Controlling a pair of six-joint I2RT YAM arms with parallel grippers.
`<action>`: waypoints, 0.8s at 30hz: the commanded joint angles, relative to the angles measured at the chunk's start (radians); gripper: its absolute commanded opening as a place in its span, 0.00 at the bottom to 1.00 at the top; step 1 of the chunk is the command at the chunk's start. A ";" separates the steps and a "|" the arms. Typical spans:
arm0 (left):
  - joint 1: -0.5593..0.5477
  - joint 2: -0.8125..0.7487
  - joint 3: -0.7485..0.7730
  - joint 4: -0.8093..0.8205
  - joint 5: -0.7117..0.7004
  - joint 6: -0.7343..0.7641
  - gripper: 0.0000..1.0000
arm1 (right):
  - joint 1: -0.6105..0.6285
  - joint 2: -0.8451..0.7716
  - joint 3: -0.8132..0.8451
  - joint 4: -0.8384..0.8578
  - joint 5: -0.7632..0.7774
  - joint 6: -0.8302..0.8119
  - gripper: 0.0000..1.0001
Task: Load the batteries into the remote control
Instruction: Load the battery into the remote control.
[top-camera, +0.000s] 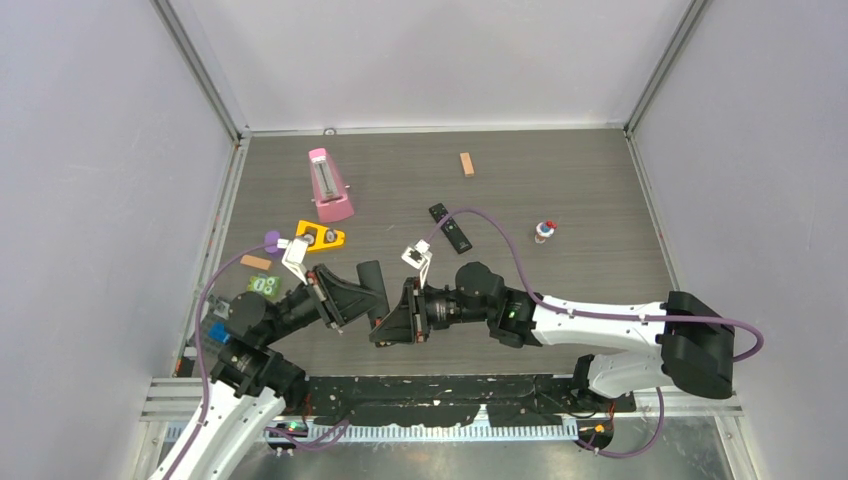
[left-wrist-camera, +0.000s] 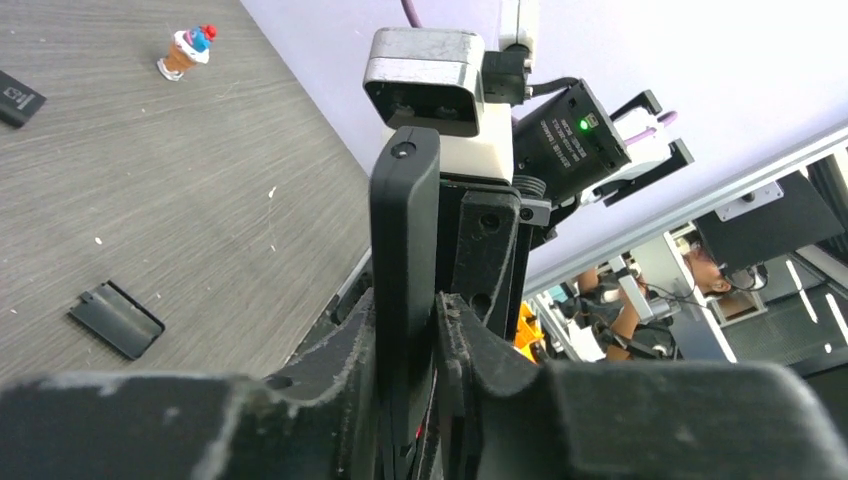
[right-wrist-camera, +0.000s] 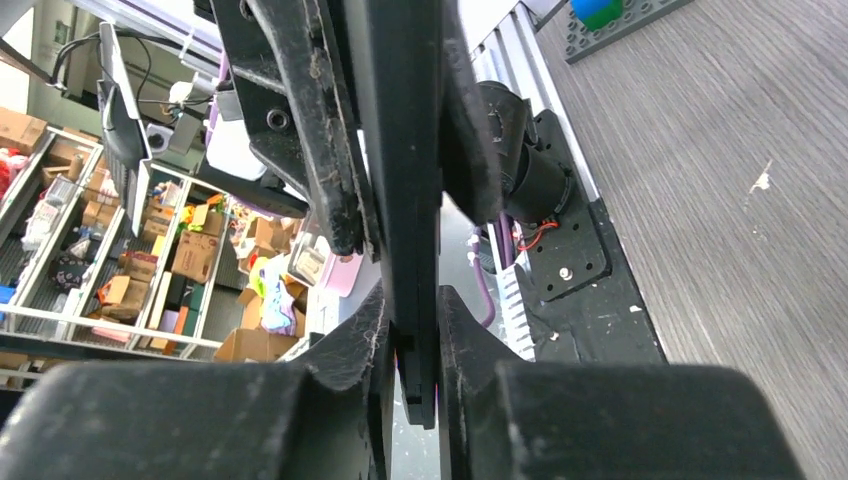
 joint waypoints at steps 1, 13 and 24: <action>-0.004 -0.021 0.022 0.054 0.020 -0.011 0.35 | -0.003 0.002 -0.012 0.087 0.005 0.032 0.12; -0.004 -0.006 0.003 0.068 0.062 -0.037 0.42 | -0.005 -0.031 0.024 -0.023 -0.209 -0.013 0.08; -0.003 0.026 -0.027 0.118 0.095 -0.071 0.00 | -0.005 -0.069 0.106 -0.287 -0.096 -0.074 0.35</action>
